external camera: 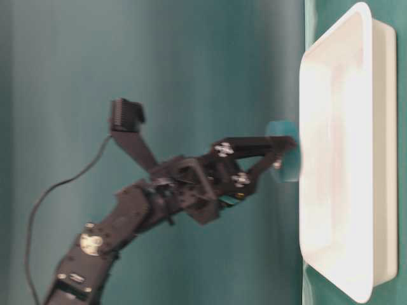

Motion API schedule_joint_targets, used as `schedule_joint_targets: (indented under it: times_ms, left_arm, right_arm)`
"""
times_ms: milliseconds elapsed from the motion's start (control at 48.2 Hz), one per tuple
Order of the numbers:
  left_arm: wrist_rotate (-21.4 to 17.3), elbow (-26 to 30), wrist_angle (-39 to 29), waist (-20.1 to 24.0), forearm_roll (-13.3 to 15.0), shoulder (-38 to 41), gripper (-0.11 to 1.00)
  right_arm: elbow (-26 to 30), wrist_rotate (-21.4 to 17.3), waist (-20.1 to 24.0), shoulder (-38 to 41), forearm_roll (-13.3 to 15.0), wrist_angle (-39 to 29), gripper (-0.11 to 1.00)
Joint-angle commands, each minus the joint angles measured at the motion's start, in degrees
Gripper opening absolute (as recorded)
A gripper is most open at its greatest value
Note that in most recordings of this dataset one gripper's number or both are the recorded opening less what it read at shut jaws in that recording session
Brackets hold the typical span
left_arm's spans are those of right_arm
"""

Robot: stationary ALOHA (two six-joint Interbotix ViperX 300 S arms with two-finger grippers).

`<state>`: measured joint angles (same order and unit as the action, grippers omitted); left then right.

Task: Pick up the tape from a random location and place it into the white case.
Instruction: 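Lower the teal roll into the tray and open the left gripper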

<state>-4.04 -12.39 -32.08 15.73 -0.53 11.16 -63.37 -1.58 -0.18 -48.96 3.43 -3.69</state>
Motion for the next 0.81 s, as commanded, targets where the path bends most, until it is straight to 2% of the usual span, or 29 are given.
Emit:
schedule_joint_targets:
  times_ms: [0,269,539,788]
  left_arm:
    - [0.1,-0.1,2.5,0.4,0.2,-0.4,0.21]
    - [0.1,-1.9,6.5,1.1,0.2,1.9,0.21]
    - [0.1,-1.9,8.2,1.6,0.3,5.4,0.21]
    - [-0.1,-1.8,8.3,1.5,0.3,5.4,0.21]
  right_arm:
    - [1.5,-0.2,-0.1,0.4,0.1,0.2,0.92]
    - [1.5,-0.2,-0.1,0.9,0.1,0.3,0.92]
    - [1.4,-0.2,-0.1,1.1,0.1,0.2,0.92]
    - [1.4,-0.2,-0.1,1.1,0.1,0.2,0.92]
